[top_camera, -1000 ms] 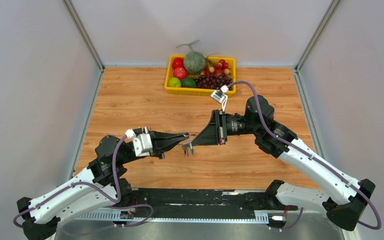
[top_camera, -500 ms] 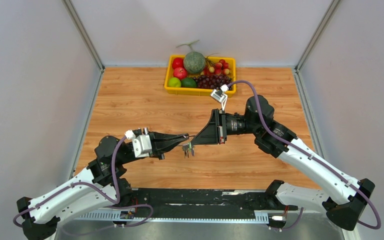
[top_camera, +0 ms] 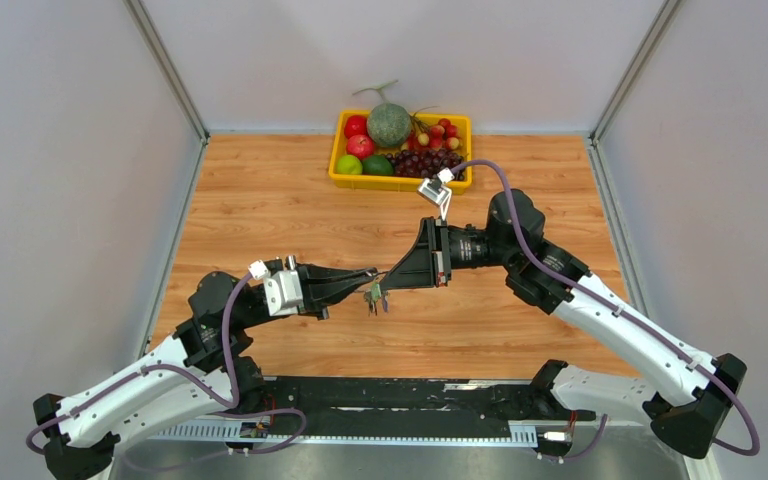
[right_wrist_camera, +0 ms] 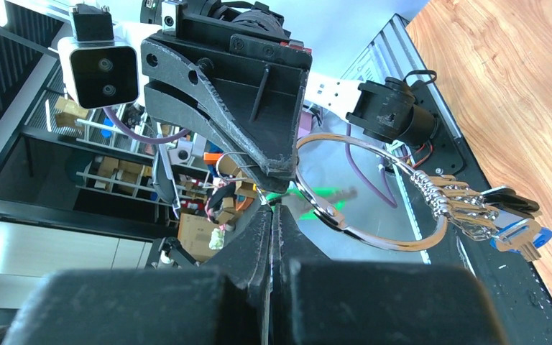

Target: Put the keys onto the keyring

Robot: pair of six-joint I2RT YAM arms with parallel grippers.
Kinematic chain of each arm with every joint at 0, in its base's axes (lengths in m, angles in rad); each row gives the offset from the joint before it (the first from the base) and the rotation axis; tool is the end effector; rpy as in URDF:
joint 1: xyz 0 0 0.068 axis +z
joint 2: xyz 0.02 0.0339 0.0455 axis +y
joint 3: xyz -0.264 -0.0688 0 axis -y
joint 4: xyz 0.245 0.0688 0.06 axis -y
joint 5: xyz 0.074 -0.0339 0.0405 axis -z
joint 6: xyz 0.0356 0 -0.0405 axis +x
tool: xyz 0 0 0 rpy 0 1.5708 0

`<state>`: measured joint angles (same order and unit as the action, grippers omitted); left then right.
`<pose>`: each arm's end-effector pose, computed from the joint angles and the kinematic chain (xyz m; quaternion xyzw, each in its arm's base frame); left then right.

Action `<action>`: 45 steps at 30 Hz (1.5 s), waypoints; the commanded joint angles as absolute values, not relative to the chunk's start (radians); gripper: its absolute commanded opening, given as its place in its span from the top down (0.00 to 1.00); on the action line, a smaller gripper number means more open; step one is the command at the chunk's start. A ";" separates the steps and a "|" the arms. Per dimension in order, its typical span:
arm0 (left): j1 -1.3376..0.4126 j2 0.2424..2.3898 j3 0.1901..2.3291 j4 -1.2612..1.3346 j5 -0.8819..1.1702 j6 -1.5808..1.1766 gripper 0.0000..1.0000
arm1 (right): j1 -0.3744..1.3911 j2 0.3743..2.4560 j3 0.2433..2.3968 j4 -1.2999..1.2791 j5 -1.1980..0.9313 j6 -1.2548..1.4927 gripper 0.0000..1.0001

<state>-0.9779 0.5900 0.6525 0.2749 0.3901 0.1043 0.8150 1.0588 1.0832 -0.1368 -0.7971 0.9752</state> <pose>0.0683 -0.1256 0.3710 0.4278 0.4049 -0.4401 0.6778 0.1408 0.1866 0.3985 -0.2027 0.7057 0.6601 0.1582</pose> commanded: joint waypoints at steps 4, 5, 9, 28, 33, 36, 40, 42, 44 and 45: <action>-0.994 0.592 0.658 0.321 0.429 0.118 1.00 | 0.813 1.069 1.115 -0.073 -0.788 1.007 1.00; -0.994 0.592 0.659 0.321 0.429 0.118 1.00 | 0.812 1.068 1.115 -0.071 -0.787 1.007 1.00; -0.998 0.598 0.658 0.319 0.428 0.120 1.00 | 0.812 1.064 1.118 -0.065 -0.785 1.008 1.00; -1.021 0.616 0.663 0.304 0.424 0.135 1.00 | 0.812 1.078 1.149 -0.036 -0.764 1.027 1.00; -1.026 0.612 0.661 0.303 0.418 0.136 1.00 | 0.813 1.070 1.144 -0.022 -0.761 1.030 1.00; -1.029 0.616 0.660 0.298 0.409 0.140 1.00 | 0.812 1.060 1.143 -0.010 -0.762 1.038 1.00; -1.034 0.631 0.659 0.293 0.397 0.147 1.00 | 0.813 1.042 1.143 -0.009 -0.753 1.041 1.00; -1.039 0.634 0.658 0.290 0.391 0.150 1.00 | 0.811 1.037 1.144 -0.010 -0.752 1.045 1.00; -1.042 0.636 0.658 0.287 0.385 0.153 1.00 | 0.813 1.031 1.147 0.021 -0.751 1.049 1.00; -1.045 0.635 0.658 0.286 0.384 0.153 1.00 | 0.812 1.028 1.149 0.023 -0.750 1.049 1.00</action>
<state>-1.0237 0.6250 0.6525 0.2871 0.3477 0.1375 0.8158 1.0611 1.0981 -0.0952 -0.8047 1.0214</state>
